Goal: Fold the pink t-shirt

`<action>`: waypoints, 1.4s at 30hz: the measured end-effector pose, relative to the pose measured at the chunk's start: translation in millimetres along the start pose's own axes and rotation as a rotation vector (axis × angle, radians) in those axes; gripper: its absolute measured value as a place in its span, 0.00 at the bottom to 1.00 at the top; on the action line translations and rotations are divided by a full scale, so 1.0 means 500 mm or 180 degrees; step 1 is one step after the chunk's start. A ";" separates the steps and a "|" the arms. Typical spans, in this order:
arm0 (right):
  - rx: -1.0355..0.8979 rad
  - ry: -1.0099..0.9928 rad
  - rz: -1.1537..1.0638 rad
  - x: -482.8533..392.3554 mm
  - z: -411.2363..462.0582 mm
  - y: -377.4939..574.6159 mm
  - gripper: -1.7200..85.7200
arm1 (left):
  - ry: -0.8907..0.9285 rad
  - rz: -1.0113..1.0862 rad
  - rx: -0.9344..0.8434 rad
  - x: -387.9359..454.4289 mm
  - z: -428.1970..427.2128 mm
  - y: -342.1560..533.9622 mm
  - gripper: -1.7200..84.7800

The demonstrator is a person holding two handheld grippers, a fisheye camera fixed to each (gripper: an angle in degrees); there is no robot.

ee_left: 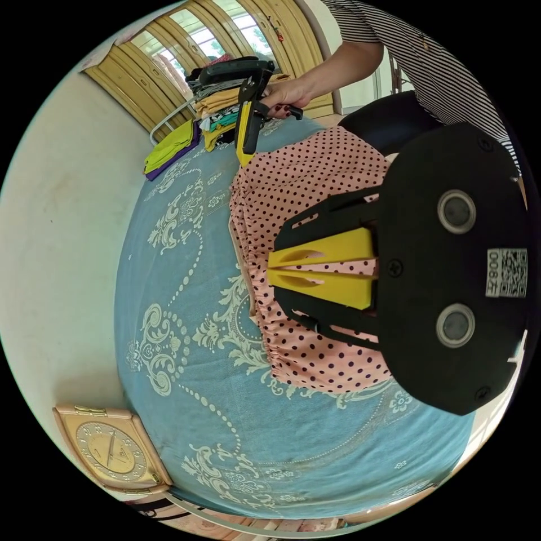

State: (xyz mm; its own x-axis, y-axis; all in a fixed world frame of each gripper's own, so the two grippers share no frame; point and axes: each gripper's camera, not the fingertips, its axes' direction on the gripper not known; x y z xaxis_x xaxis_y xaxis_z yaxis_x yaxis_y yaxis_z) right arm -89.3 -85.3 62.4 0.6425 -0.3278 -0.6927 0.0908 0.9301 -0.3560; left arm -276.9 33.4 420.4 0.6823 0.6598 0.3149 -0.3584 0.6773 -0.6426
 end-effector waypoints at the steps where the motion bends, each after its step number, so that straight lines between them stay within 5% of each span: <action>1: 0.0022 -0.0009 -0.0003 0.001 -0.003 -0.002 0.02 | 0.0002 0.0004 0.0003 -0.002 -0.001 -0.002 0.02; 8: 0.0136 0.0111 0.0010 0.022 -0.004 -0.045 0.02 | -0.0080 -0.0079 0.0058 -0.032 0.005 -0.032 0.02; 15: -0.0375 0.0209 0.0054 0.059 0.100 -0.069 0.02 | -0.0281 -0.0147 -0.0282 -0.061 0.071 -0.044 0.03; 23: -0.0040 0.0014 0.0173 0.092 0.039 -0.053 0.02 | -0.0212 -0.0308 0.0251 -0.099 -0.034 0.023 0.03; 29: -0.0049 0.0046 0.0224 0.101 0.045 -0.026 0.02 | -0.0495 -0.0619 -0.0171 -0.180 0.000 0.031 0.02; 42: 0.0079 -0.0336 0.0402 0.160 0.036 -0.049 0.03 | -0.0278 -0.0648 0.0139 -0.194 -0.050 0.048 0.02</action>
State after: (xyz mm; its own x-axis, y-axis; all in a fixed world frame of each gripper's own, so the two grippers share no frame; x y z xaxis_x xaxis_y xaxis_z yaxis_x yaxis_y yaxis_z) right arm -26.5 -131.5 27.0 0.7263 -0.1899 -0.6607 0.0220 0.9670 -0.2537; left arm -335.6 -22.4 356.8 0.6863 0.5323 0.4956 -0.2474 0.8116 -0.5292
